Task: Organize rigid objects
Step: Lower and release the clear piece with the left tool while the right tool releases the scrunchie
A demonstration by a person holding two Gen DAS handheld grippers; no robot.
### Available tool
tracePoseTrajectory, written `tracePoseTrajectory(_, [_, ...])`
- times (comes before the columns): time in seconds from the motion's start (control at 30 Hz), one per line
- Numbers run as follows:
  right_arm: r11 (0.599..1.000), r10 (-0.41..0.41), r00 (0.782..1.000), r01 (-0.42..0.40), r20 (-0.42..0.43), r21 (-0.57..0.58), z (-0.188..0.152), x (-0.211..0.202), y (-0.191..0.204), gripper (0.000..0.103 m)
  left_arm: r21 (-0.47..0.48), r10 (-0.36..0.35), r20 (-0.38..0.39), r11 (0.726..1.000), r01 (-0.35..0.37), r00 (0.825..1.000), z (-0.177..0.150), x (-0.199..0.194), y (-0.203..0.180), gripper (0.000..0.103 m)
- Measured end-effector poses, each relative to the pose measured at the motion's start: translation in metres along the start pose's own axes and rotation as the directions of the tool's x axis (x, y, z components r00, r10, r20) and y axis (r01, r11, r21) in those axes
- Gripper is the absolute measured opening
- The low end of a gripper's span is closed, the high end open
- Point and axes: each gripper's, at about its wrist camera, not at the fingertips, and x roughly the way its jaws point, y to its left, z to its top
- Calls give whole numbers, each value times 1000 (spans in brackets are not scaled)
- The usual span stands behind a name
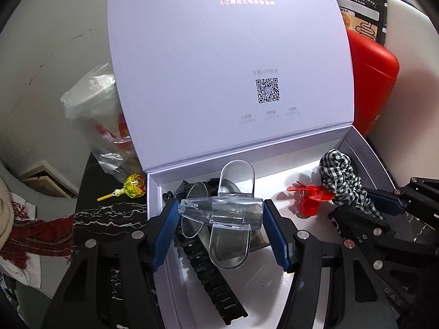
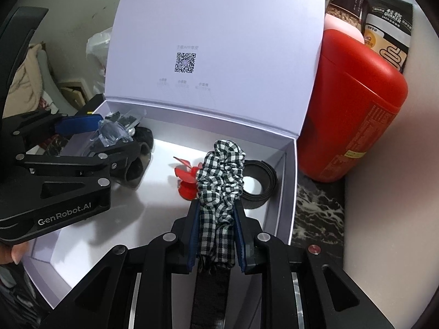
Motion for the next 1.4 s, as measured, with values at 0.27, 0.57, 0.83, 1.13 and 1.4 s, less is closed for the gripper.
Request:
tracePoseTrajectory(0.27, [1000, -4, 1000, 4, -5, -7, 3, 7, 8, 24, 41, -5, -43, 999, 7, 999, -1, 8, -9, 61])
tracePoseTrajectory(0.57, [1000, -19, 1000, 19, -7, -12, 6, 8, -1, 35, 119, 17, -41, 993, -12, 999, -4, 12, -34, 64])
tracePoseTrajectory(0.83, [1000, -9, 1000, 9, -8, -14, 7, 5, 4, 46, 96, 26, -55, 995, -21, 998, 5, 7, -37, 66])
tracePoseTrajectory(1.13, [1000, -5, 1000, 5, 31, 9, 5, -15, 6, 52, 47, -2, -19, 999, 3, 1000, 13, -19, -25, 66])
tracePoseTrajectory(1.4, [1000, -23, 996, 22, 85, 13, 4, -50, 4, 55, 18, -35, 5, 999, 35, 999, 13, -54, -27, 66])
